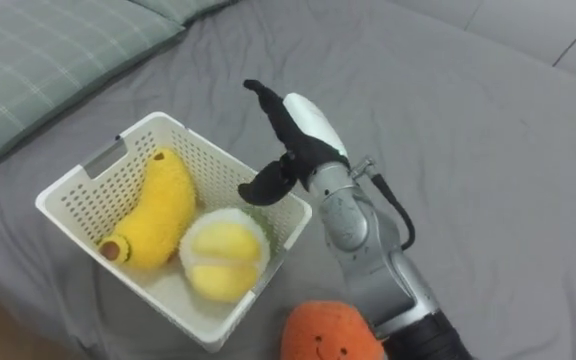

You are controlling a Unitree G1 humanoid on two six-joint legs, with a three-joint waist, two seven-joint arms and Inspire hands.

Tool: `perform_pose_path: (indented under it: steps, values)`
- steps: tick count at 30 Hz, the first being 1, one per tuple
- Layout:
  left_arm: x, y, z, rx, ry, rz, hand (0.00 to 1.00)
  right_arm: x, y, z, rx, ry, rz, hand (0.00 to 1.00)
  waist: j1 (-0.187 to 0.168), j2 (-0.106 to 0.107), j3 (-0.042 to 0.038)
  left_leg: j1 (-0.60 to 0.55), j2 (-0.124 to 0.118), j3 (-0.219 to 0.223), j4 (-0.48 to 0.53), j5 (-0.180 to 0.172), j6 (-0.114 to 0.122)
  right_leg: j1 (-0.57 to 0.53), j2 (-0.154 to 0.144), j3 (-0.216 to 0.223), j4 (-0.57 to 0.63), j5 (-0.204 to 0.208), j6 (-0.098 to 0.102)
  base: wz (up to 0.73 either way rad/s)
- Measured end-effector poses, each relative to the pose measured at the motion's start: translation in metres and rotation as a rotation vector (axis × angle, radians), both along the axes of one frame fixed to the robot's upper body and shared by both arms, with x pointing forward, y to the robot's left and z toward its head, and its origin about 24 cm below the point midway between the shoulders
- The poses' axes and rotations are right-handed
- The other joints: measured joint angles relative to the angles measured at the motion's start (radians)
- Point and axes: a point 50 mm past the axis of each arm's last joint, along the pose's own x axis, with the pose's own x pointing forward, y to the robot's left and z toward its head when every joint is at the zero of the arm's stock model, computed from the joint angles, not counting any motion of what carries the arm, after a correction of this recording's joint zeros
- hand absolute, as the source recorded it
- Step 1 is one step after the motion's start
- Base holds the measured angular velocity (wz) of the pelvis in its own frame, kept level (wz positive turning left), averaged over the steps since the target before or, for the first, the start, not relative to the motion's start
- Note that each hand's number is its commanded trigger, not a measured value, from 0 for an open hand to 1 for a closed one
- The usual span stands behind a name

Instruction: Collect toys from the bed

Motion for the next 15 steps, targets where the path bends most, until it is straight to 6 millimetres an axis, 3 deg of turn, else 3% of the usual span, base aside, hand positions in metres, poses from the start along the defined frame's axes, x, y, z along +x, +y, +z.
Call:
perform_pose_path:
  steps: [3, 7, 12, 15]
  values:
    - [-0.008, 0.002, 0.0, 0.006, 0.014, 0.031, 0.0, 0.0, -0.024, 0.0, 0.007, -0.019, -0.085, 0.0, -0.043, 0.002, 0.0009, 0.015, 0.003, 0.024, 0.0, -0.001, 0.001, 0.002, 0.001, 0.023, 0.001, 0.001, -0.001, -0.22]
    - [-0.016, 0.002, -0.001, 0.004, 0.028, 0.029, 0.0, -0.009, -0.047, -0.006, 0.022, -0.017, -0.171, 0.0, -0.102, 0.021, -0.0091, 0.02, 0.016, 0.08, -0.002, -0.008, 0.004, -0.013, 0.013, 0.077, 0.003, 0.01, -0.002, -0.36]
    - [-0.004, 0.001, 0.0, 0.004, -0.017, 0.017, 0.0, -0.011, -0.063, -0.005, 0.047, -0.014, -0.224, 0.0, -0.171, 0.054, -0.0165, 0.039, 0.02, 0.119, -0.024, -0.009, 0.005, -0.02, 0.016, 0.122, 0.005, 0.016, -0.003, -0.3]
    - [0.005, 0.0, 0.001, -0.002, -0.054, 0.023, 0.0, -0.011, -0.069, -0.005, 0.096, -0.004, -0.242, 0.0, -0.208, 0.058, -0.0172, 0.051, 0.022, 0.133, -0.03, -0.009, 0.005, -0.021, 0.016, 0.138, 0.006, 0.016, -0.003, -0.16]
